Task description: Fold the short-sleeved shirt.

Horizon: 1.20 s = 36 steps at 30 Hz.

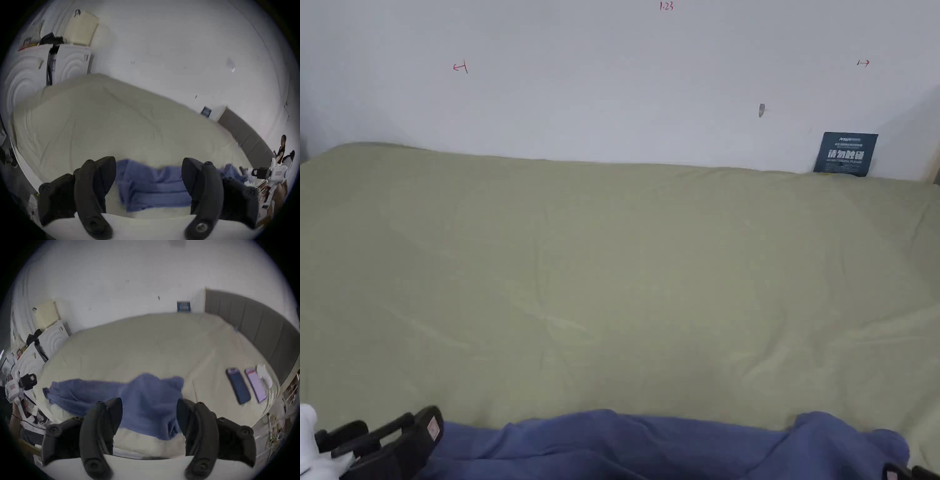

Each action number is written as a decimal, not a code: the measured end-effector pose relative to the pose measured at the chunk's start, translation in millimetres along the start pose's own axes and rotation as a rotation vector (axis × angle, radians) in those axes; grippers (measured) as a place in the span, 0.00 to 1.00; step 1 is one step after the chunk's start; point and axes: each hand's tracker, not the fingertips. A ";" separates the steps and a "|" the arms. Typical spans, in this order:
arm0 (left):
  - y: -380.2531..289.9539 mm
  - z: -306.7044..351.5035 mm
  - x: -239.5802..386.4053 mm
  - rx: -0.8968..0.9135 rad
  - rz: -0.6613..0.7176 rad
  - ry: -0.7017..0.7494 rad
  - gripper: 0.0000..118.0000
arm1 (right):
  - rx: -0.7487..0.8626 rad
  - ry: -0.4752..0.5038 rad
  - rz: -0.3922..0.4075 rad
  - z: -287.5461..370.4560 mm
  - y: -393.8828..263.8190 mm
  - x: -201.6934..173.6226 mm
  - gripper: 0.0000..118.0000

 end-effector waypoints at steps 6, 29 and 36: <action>13.1 12.0 99.2 0.045 -0.118 -0.093 0.69 | 0.169 -0.032 0.121 15.9 21.6 -73.6 0.60; -83.4 -2.5 220.0 -0.107 -0.403 0.107 0.00 | 0.091 -0.081 0.128 -9.1 -47.2 -144.4 0.00; -37.2 -8.2 164.9 -0.121 -0.303 0.050 0.00 | 0.115 -0.041 0.146 4.0 -33.4 -135.4 0.00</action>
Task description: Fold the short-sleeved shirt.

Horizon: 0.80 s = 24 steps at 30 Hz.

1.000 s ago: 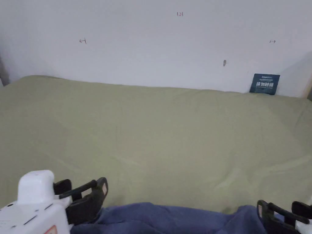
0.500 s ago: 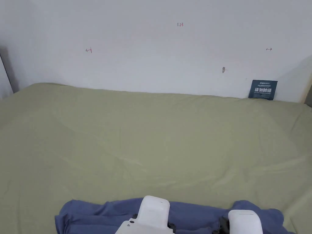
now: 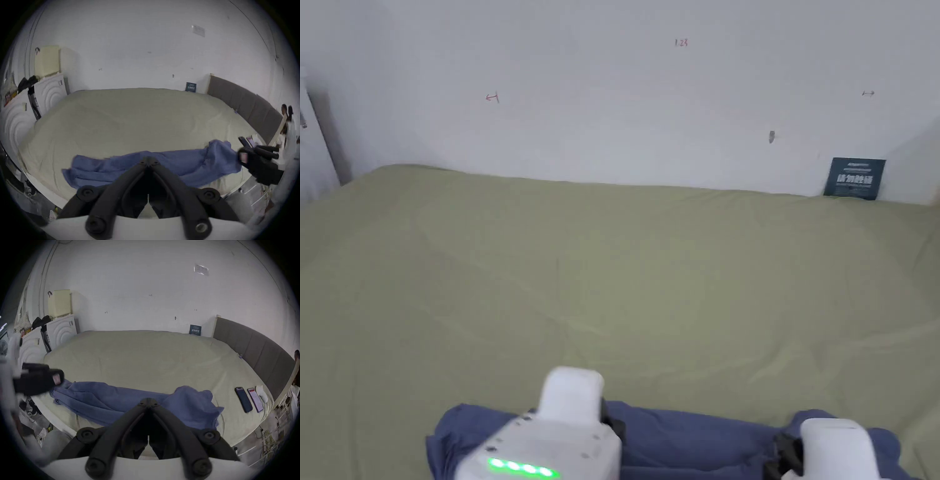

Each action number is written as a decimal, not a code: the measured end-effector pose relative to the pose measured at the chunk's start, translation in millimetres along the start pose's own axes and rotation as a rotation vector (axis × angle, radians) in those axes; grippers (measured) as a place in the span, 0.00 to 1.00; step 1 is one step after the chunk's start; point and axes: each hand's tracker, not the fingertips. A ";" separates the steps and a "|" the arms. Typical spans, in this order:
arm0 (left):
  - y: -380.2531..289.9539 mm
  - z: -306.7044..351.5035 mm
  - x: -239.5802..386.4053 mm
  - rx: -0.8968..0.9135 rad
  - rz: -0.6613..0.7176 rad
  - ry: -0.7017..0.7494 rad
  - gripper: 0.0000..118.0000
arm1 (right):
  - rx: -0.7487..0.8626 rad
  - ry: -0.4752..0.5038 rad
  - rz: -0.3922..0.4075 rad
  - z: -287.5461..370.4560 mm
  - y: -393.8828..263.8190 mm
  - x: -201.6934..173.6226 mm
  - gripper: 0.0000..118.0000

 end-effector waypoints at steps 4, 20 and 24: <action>26.7 -3.4 -112.0 -0.019 0.182 -0.021 0.00 | 0.012 -0.019 -0.013 0.3 8.7 20.7 0.00; -71.9 -85.0 -262.1 -0.272 0.842 -0.449 0.81 | -0.089 0.004 -0.123 -11.2 7.5 57.2 0.00; -93.2 -109.2 -247.3 -0.346 0.970 -0.479 0.81 | -0.080 0.005 -0.158 -8.7 12.0 60.4 0.00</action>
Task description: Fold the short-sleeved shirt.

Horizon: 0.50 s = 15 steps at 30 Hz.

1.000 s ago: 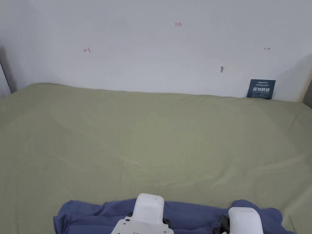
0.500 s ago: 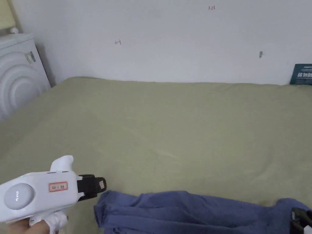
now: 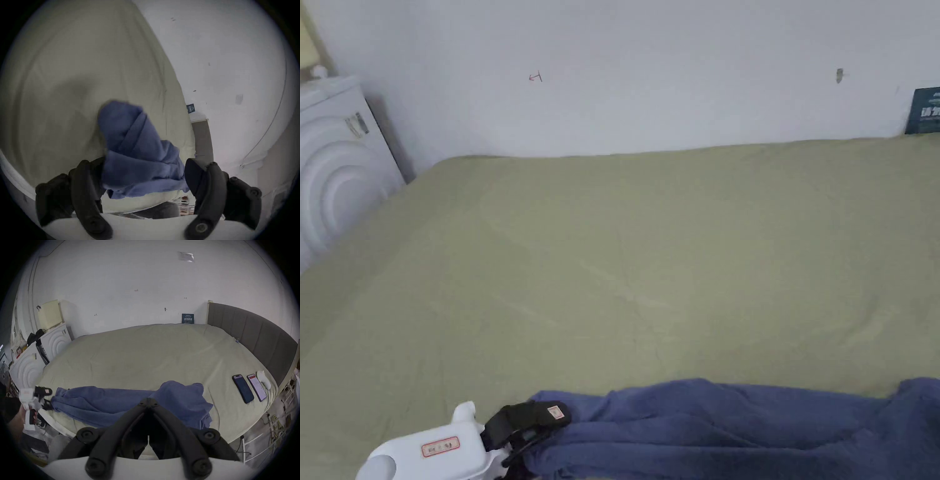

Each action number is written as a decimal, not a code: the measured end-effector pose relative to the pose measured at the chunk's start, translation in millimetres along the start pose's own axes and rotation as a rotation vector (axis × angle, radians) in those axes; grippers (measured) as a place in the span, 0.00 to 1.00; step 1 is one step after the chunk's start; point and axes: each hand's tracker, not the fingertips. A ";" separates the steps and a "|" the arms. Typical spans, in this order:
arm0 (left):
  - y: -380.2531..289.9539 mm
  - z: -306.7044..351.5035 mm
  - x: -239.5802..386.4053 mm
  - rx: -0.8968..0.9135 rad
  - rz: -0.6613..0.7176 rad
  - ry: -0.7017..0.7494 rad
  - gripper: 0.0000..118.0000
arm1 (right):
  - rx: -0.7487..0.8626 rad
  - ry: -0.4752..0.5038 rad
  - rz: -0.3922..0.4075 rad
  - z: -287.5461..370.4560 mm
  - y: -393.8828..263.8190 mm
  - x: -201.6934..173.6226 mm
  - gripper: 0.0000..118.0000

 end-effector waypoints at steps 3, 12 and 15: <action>-12.7 -4.5 -0.8 0.055 0.072 -0.083 0.80 | 0.000 0.011 -0.016 1.4 -0.6 -0.5 0.00; -17.3 0.5 28.8 0.096 -0.060 0.091 0.12 | -0.033 0.062 -0.012 -0.4 -13.2 -7.7 0.00; -21.7 6.0 84.1 0.096 -0.332 0.173 0.12 | -0.033 0.067 -0.013 2.3 -13.0 -6.6 0.00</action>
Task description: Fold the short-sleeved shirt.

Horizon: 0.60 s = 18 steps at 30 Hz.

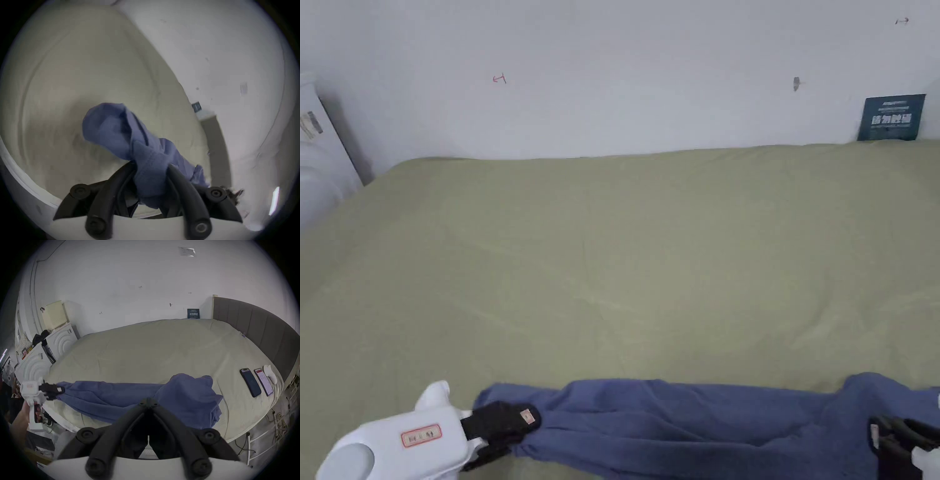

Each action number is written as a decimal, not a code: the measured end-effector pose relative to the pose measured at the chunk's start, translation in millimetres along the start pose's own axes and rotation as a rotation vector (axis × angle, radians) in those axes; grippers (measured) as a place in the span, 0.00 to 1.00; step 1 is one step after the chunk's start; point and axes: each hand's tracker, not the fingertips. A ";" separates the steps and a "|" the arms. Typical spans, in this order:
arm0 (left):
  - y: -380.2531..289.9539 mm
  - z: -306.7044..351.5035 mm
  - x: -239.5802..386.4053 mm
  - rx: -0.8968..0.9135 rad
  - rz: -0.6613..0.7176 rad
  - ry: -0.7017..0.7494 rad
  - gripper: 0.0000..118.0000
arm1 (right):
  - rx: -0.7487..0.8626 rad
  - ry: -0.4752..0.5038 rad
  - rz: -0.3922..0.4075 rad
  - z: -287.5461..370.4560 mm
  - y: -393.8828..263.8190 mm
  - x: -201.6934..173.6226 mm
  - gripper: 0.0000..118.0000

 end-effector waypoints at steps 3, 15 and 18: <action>3.5 3.9 55.1 0.006 -0.208 0.008 0.12 | 0.005 0.005 -0.011 0.8 0.6 1.2 0.00; -61.5 -98.2 162.8 -0.237 -0.349 -0.165 0.12 | 0.022 -0.015 -0.041 11.3 -2.5 22.5 0.00; -67.9 -117.9 162.2 -0.253 -0.307 -0.212 0.19 | 0.018 -0.023 -0.048 10.8 -5.2 27.1 0.01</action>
